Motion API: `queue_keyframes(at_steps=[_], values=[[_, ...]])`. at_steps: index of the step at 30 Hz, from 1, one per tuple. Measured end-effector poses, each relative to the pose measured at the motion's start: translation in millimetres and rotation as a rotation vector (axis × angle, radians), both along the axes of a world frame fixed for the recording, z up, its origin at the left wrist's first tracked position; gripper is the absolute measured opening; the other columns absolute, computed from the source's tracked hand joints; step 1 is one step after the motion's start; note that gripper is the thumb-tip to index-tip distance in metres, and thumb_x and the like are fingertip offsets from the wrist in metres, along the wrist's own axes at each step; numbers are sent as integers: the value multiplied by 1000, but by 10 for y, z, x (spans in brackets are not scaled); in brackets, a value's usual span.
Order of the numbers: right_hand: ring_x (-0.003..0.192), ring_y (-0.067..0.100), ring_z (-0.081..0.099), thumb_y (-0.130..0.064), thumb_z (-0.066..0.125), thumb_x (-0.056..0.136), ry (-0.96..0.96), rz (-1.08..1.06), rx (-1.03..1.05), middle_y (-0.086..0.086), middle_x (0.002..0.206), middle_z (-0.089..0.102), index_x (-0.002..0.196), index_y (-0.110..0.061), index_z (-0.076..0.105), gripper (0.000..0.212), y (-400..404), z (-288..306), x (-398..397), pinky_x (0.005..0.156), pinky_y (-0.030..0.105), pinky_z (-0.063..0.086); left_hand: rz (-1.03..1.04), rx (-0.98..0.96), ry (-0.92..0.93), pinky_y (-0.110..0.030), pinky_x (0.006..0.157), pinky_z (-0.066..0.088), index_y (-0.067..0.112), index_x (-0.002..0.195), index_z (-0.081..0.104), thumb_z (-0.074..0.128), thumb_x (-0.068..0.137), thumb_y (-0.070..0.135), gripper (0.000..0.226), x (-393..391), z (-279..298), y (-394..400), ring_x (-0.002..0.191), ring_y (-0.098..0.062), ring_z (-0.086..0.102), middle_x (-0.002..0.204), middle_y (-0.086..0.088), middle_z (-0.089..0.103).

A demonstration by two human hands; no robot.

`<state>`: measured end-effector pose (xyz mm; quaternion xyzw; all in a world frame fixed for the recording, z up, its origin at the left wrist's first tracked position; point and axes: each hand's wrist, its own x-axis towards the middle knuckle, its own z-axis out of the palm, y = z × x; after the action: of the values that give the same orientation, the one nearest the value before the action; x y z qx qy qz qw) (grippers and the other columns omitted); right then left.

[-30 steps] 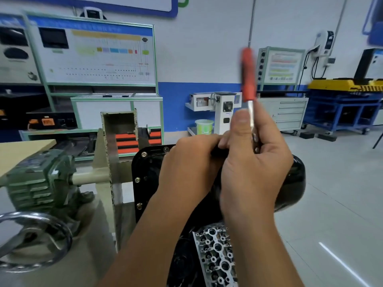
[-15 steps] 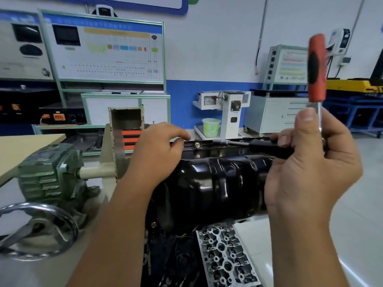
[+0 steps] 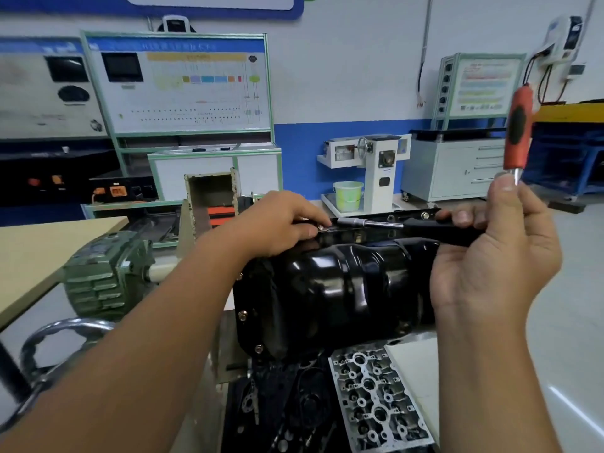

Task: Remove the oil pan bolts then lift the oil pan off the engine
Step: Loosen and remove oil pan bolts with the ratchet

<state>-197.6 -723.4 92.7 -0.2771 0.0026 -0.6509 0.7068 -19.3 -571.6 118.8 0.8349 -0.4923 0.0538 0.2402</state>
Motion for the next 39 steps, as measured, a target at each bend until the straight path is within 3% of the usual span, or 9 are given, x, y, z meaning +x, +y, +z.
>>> queue_keyframes(at_steps=[8,16,20,23,26,33,37,39], values=[[55,15,45,-11,71,97,-1,50,29,-3,60,46,86,-18,72,13,-18,12,-58,68,38,53,21,103,-172,-44,100,48,39,115,76,69,97,18,28,68,65,-127,105,-16,60,110,10,65],[55,15,46,-13,72,96,-40,114,68,-2,62,44,92,-15,68,6,-101,-12,-76,69,40,55,3,183,-424,-41,89,50,29,109,76,69,97,28,14,65,103,-200,115,-16,58,120,12,66],[55,16,45,-12,71,96,-52,130,76,-1,61,41,91,-15,66,8,-119,-10,-89,68,40,54,-37,202,-440,-38,83,48,29,110,72,66,98,29,14,91,109,-176,109,-16,58,112,12,62],[55,16,44,-13,70,97,-37,127,61,-1,62,41,93,-13,63,9,-119,-12,-92,68,41,54,-94,265,-438,-34,81,46,31,111,75,61,101,21,19,94,140,-165,114,-14,58,122,14,64],[56,16,44,-13,69,98,-36,119,70,-1,61,41,93,-12,61,9,-116,-7,-96,68,41,54,-99,258,-457,-38,82,51,31,108,76,58,102,16,24,85,141,-173,113,-16,60,123,15,65],[55,16,44,-11,69,98,-45,122,84,-1,61,42,96,-11,63,6,-98,3,-106,67,39,54,-92,157,-371,-46,88,52,21,106,73,70,96,21,11,111,111,-161,99,-16,62,105,10,64],[55,16,44,-11,70,97,-44,120,86,-2,61,43,97,-11,63,6,-105,3,-104,67,39,54,-124,192,-369,-45,88,52,24,104,76,66,98,15,15,100,116,-168,108,-16,61,118,12,67],[56,16,45,-11,70,97,-47,126,84,-2,61,43,96,-12,64,6,-105,5,-105,68,40,53,-119,204,-394,-47,87,52,24,102,74,67,98,18,11,105,124,-181,106,-16,60,114,13,65]])
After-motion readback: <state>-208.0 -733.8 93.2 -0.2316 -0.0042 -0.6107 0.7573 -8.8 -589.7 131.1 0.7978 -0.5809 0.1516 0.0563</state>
